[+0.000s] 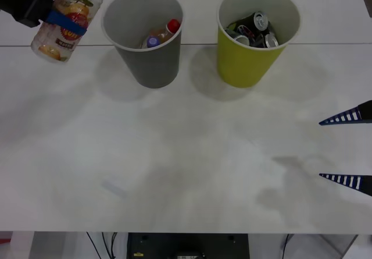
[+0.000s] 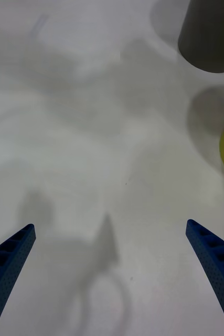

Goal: Put the can into the green bin and the plastic bottle into the gray bin

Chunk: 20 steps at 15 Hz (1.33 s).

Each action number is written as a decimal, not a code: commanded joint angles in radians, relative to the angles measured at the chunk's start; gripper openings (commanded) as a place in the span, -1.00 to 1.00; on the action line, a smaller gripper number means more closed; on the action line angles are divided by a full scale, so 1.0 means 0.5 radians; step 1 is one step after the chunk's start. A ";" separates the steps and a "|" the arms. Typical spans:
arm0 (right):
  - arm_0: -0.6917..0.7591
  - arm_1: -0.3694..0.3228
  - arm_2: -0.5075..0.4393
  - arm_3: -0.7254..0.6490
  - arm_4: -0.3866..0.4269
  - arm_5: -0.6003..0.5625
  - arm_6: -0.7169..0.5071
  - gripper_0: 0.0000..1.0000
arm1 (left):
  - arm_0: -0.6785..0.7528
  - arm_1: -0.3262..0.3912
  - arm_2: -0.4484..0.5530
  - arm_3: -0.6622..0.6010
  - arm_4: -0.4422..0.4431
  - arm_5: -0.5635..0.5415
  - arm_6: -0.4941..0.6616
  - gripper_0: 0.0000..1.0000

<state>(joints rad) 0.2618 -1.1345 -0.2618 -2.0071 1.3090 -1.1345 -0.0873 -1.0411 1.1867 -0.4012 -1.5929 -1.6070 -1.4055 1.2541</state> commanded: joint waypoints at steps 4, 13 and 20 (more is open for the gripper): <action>0.000 0.000 0.000 0.000 0.000 0.000 0.000 1.00 | -0.529 -0.336 -0.339 0.581 -0.026 0.019 -0.063 -1.00; 0.000 0.000 0.000 0.000 0.000 0.000 0.000 1.00 | -0.946 -0.732 -0.643 1.265 -0.099 0.219 -0.078 -1.00; 0.000 0.000 0.000 0.000 0.000 0.000 0.000 1.00 | -0.943 -0.714 -0.643 1.265 -0.078 0.219 -0.085 1.00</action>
<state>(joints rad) 0.2618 -1.1345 -0.2618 -2.0071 1.3090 -1.1345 -0.0873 -1.5131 0.8247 -0.7226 -0.9592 -1.6538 -1.2910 1.2139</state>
